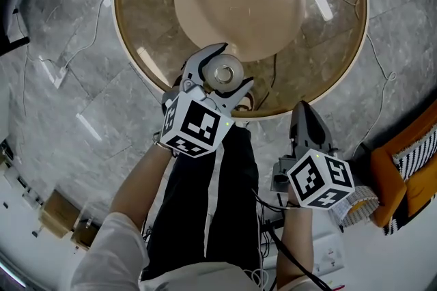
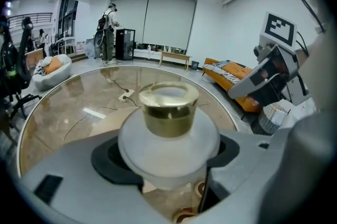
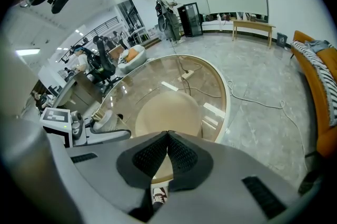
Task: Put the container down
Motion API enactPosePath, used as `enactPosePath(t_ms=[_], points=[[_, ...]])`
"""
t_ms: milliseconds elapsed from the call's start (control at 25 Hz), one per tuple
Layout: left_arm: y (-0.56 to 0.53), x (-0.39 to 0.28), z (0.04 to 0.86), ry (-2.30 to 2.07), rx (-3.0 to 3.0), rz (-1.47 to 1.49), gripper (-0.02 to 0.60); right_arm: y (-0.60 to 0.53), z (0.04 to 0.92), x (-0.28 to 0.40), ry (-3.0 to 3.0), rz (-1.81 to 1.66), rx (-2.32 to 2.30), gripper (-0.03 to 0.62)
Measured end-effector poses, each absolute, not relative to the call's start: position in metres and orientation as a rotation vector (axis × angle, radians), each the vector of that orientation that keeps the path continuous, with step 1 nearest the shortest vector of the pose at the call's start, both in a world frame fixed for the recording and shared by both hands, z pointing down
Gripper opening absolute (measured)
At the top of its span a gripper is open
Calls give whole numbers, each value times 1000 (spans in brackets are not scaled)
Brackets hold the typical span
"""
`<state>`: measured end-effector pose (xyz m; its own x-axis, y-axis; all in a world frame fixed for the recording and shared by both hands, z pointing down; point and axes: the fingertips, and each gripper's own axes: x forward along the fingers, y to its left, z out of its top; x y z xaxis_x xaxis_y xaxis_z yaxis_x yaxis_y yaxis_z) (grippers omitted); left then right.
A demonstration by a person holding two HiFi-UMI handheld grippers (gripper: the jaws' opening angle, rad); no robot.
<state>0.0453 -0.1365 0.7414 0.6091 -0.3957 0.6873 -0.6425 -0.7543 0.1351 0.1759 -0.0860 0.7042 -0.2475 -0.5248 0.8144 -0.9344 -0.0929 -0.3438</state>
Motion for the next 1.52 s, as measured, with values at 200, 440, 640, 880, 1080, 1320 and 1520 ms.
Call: enactPosePath(t_ms=[200,440,640,880,1080,1320,1520], points=[[-136,46,746,-827,2479,941,337,-86,706,175,-1758,1295,1581,23],[-134,48,747,-814,2491,932,337,-86,709,174,-1754,1300,1578,23],[-133,48,747,-825,2511,928,337,-87,709,171,-1755,1303,1576,23],[-133,47,746,-868,2540,915,337,-87,711,172,-1748,1303,1576,23],[-132,47,747,-883,2570,909,338,-87,714,173,-1745,1304,1577,23],[-131,46,747,-887,2602,914,338,-88,715,170,-1744,1307,1573,23],[-129,47,748,-898,2629,925,338,-87,717,170,-1742,1307,1571,23]])
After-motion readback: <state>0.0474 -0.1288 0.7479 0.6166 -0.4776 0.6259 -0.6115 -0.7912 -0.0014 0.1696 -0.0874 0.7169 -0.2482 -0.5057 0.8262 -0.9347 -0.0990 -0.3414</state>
